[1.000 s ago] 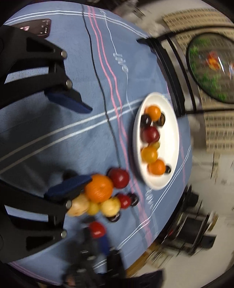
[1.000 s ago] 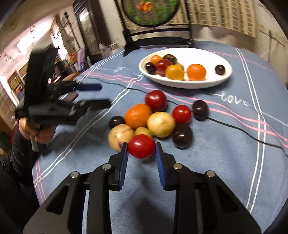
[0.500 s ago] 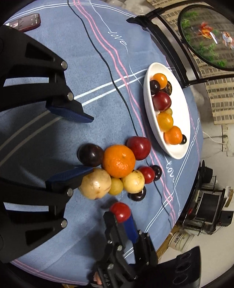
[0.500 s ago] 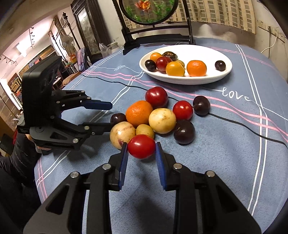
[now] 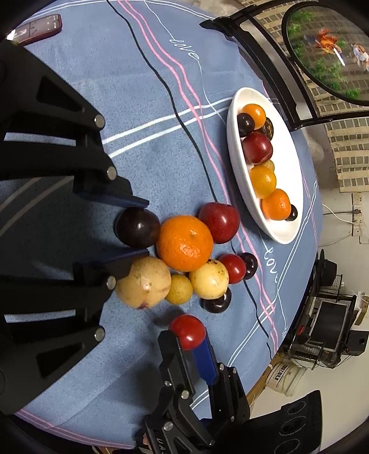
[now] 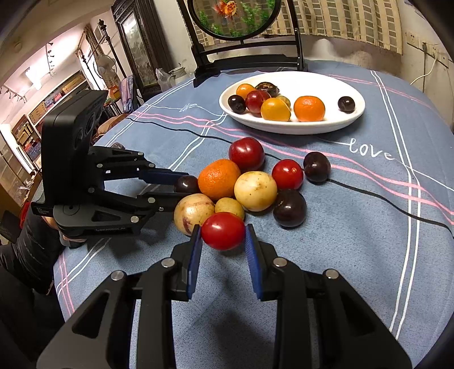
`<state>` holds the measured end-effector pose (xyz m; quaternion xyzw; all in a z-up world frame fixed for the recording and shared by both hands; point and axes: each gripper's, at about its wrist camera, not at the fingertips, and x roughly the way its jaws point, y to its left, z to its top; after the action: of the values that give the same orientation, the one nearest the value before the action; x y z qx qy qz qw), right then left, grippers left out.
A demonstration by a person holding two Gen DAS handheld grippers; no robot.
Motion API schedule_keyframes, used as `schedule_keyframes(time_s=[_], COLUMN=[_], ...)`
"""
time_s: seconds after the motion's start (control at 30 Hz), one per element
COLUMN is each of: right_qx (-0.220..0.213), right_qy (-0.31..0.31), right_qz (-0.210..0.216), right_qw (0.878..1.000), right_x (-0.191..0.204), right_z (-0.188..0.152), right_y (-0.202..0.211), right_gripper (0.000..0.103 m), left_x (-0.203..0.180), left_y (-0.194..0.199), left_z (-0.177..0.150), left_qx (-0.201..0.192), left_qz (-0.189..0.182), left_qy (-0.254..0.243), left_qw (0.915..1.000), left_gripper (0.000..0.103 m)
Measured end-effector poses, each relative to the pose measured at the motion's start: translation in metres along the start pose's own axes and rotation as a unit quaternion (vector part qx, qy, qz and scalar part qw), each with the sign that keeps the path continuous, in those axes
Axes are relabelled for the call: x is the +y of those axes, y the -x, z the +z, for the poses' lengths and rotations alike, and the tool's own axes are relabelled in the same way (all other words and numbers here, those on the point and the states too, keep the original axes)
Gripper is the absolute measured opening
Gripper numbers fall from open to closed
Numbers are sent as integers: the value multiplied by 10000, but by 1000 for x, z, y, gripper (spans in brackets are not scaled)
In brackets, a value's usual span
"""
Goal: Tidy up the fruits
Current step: 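Grasp a dark plum with the left tool while the right tool grasps a red tomato, then carry the plum and tomato onto the white plate and open both tools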
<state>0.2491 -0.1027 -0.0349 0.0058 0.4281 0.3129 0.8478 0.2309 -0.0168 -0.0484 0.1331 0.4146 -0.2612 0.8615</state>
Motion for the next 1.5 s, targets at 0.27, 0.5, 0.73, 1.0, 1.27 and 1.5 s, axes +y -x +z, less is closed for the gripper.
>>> schedule_keyframes(time_s=[0.27, 0.5, 0.73, 1.0, 1.27, 1.5], right_qx=[-128, -712, -1307, -1335, -1191, -1402], right_qy=[68, -253, -774, -1013, -987, -865], right_qz=[11, 1, -544, -717, -791, -912], right_qw=[9999, 9971, 9869, 9832, 9848, 9821], right_x=[0, -17, -56, -85, -99, -84], right_z=[2, 31, 83, 116, 133, 124], right_y=[2, 14, 0, -30, -49, -22], right_gripper=[31, 31, 31, 30, 44, 60], left_x=[2, 15, 37, 77, 93, 75], left_y=[5, 21, 23, -21, -44, -16], left_z=[4, 30, 76, 117, 128, 125], left_qx=[-67, -449, -881, -727, -542, -882], left_qz=[112, 530, 1267, 1709, 1778, 2147], left_qy=[117, 557, 977, 1559, 1796, 1589], left_qw=[9998, 9960, 9832, 9702, 9660, 9596], left_gripper=[29, 29, 29, 29, 60, 80])
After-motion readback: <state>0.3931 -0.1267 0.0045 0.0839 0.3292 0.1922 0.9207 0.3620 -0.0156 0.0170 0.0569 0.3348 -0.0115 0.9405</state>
